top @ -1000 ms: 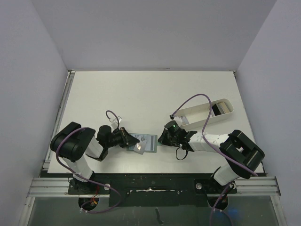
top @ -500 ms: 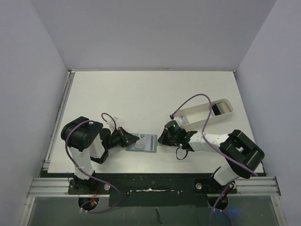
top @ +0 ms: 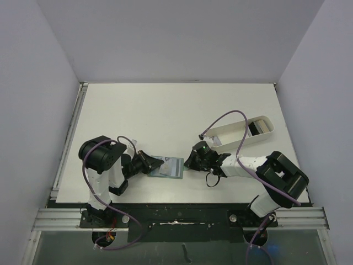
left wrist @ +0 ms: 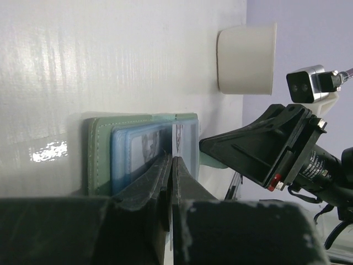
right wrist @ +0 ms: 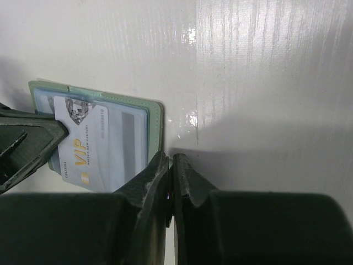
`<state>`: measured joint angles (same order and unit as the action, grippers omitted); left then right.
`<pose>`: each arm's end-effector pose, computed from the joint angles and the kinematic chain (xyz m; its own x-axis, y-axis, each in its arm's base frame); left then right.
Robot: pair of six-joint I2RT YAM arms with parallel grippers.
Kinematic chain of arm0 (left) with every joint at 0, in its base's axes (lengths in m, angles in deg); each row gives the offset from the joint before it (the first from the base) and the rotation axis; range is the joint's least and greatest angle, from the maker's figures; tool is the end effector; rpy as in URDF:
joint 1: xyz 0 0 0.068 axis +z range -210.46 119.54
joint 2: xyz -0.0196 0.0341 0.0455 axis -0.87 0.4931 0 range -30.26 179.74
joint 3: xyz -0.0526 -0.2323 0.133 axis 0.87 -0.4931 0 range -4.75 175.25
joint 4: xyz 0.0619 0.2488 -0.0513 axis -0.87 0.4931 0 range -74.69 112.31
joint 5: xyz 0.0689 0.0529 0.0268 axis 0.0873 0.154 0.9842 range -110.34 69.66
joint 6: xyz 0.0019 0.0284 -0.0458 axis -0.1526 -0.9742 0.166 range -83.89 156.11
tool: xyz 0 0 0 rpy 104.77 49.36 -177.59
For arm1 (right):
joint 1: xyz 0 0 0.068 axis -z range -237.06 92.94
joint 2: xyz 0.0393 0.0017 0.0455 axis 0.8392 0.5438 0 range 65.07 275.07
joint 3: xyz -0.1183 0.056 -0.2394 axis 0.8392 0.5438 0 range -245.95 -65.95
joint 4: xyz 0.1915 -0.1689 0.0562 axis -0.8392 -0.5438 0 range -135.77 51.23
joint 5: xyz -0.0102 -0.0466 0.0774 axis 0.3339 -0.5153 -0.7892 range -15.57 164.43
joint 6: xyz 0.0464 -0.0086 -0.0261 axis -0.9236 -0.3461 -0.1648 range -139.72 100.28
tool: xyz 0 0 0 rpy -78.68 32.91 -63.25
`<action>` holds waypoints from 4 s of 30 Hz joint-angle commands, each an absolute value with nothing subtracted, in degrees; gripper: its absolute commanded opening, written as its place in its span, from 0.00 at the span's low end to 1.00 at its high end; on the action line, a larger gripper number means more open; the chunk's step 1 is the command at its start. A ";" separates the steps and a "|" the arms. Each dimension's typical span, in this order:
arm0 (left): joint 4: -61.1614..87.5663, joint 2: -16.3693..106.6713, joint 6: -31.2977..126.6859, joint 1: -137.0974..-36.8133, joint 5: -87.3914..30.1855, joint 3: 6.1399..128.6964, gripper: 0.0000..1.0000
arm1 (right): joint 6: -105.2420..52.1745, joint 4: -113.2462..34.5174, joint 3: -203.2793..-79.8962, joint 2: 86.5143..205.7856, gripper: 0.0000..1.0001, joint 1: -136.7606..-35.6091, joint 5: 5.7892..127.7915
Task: Put the credit cards into the card holder
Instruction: Insert the credit card into the card holder, then close the card holder at the center of the board.
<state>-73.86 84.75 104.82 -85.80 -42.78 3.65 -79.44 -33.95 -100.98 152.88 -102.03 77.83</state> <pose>0.1940 -0.1068 0.0688 -0.7736 -0.5865 -0.2399 0.0109 0.3662 -0.9305 0.1990 0.1958 0.1371 -0.8500 0.3693 -0.3757 0.1121 0.8236 0.5560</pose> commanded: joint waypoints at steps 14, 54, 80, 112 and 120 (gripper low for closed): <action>-77.30 86.49 105.63 -90.81 -36.21 1.69 0.13 | -80.34 -35.58 -101.08 153.69 0.00 -100.75 78.87; -26.79 57.27 96.70 -99.20 -25.89 10.75 0.42 | -76.91 -37.36 -102.14 151.51 0.00 -100.72 81.28; -9.23 47.04 96.13 -98.67 -25.57 16.42 0.52 | -71.30 -41.47 -99.96 144.33 0.00 -97.58 84.99; -17.77 47.07 100.95 -89.89 -37.29 10.03 0.62 | -71.40 -39.25 -101.71 147.36 0.00 -100.15 83.92; -25.82 46.96 106.46 -89.94 -40.86 8.57 0.61 | -71.66 -38.54 -101.72 148.42 0.00 -101.06 83.92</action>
